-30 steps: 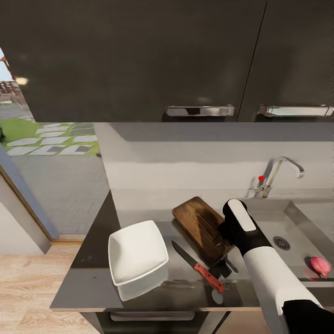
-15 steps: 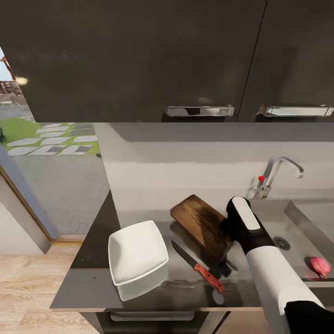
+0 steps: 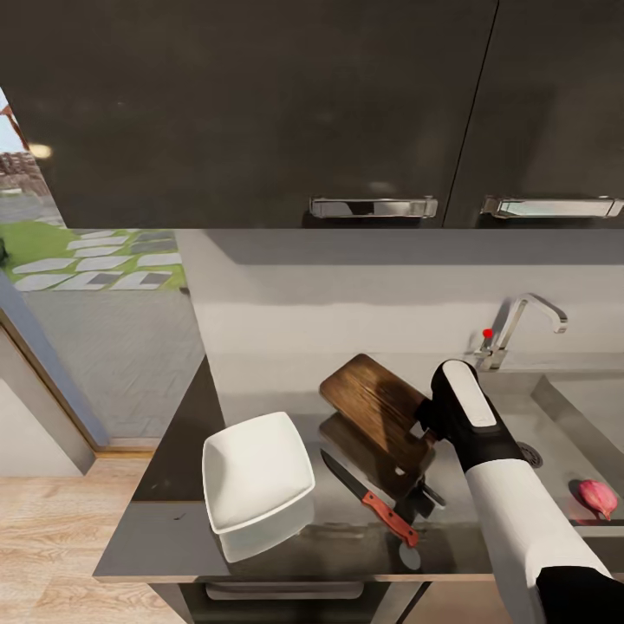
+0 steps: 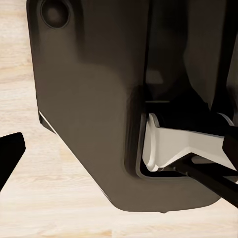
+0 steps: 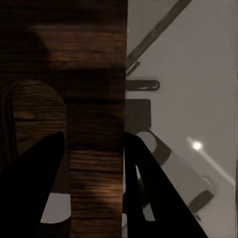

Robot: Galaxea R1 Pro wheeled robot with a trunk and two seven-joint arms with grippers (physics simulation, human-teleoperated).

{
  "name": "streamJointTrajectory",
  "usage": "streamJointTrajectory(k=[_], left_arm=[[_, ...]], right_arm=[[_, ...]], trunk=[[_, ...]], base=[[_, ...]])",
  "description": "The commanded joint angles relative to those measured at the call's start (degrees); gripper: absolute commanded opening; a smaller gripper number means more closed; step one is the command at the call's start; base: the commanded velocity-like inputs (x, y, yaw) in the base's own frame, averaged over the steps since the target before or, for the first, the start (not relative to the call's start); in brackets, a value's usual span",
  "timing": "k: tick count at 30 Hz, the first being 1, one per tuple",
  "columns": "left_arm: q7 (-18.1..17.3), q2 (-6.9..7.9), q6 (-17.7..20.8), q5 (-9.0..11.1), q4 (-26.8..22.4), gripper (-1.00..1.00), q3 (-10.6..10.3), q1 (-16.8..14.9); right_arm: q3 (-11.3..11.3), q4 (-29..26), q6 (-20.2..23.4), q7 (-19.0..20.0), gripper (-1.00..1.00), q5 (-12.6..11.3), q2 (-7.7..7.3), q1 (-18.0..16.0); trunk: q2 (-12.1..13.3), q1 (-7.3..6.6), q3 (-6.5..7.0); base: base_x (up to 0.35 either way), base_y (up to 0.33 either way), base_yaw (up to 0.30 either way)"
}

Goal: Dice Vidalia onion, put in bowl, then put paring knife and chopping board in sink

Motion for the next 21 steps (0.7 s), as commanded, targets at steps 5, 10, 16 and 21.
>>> streamJointTrajectory(k=[5, 10, 16, 21], left_arm=[[-0.1, -0.08, -0.1, 0.0, -0.1, 1.0, 0.1, 0.0], [0.0, -0.66, -0.1, 0.0, -0.1, 1.0, 0.1, 0.0], [0.0, -0.76, -0.1, 0.0, -0.1, 1.0, 0.1, 0.0], [-0.1, -0.72, -0.1, 0.0, -0.1, 1.0, 0.1, 0.0]], right_arm=[[0.0, -0.2, 2.8, -0.5, -1.0, -0.5, -0.03, -0.1], [0.0, -0.3, 3.2, -0.5, -1.0, -0.5, -0.03, -0.1], [0.0, -0.3, 3.1, -0.5, -1.0, -0.5, -0.03, -0.1], [0.0, -0.3, 3.1, -0.5, -1.0, -0.5, -0.03, -0.1]], trunk=[[-0.1, 0.03, -0.1], [-0.1, 0.03, 0.19], [-0.1, 0.03, 0.51], [-0.1, 0.03, 0.55]], base=[[0.0, 0.0, 0.0], [-0.059, -0.09, -0.053], [-0.138, -0.147, -0.059], [-0.021, -0.021, -0.008]])
